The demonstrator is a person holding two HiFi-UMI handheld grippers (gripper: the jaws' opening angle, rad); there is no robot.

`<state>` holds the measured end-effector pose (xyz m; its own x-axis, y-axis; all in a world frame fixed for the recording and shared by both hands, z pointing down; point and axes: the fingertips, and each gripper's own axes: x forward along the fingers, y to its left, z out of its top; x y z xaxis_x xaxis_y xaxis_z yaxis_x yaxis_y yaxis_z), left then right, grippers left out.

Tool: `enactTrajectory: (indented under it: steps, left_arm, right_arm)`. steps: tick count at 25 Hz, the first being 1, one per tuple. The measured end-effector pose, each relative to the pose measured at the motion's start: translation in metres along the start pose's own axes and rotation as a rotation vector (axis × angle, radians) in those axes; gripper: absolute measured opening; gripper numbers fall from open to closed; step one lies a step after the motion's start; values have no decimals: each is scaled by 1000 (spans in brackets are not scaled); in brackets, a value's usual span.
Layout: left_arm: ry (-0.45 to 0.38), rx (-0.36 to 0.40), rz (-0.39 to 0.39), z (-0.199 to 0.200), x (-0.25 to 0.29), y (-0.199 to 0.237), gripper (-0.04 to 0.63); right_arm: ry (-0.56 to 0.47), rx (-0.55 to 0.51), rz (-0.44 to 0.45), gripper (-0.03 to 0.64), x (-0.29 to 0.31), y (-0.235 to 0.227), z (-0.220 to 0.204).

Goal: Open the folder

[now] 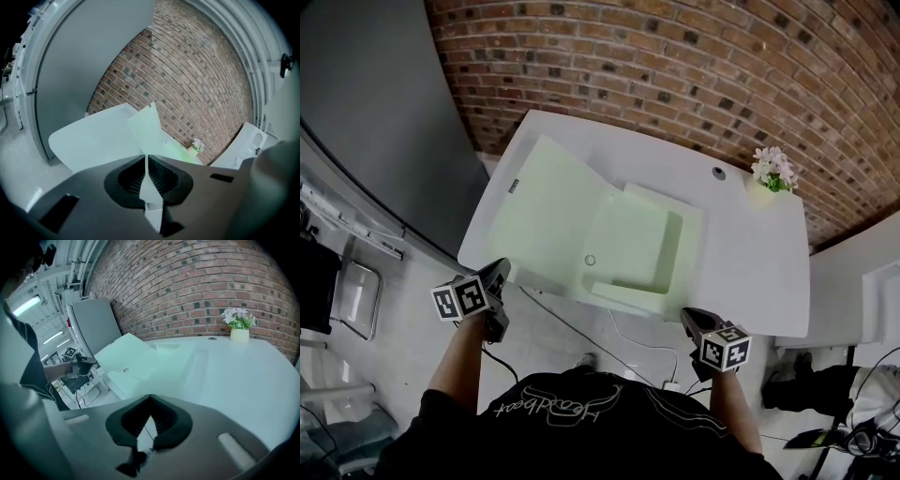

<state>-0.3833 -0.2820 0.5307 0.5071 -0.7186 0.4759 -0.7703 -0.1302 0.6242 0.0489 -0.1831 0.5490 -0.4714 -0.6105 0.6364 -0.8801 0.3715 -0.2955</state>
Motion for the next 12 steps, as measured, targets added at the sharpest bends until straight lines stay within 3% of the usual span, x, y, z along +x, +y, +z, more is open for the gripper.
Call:
enactTrajectory:
  steps: [9, 12]
  left_arm:
    - [1, 74, -71, 6, -9, -41, 8]
    - [19, 125, -59, -2, -16, -57, 8]
  right_arm:
    - [-124, 18, 51, 3, -21, 5, 30]
    - [-169, 26, 63, 3, -39, 10, 38]
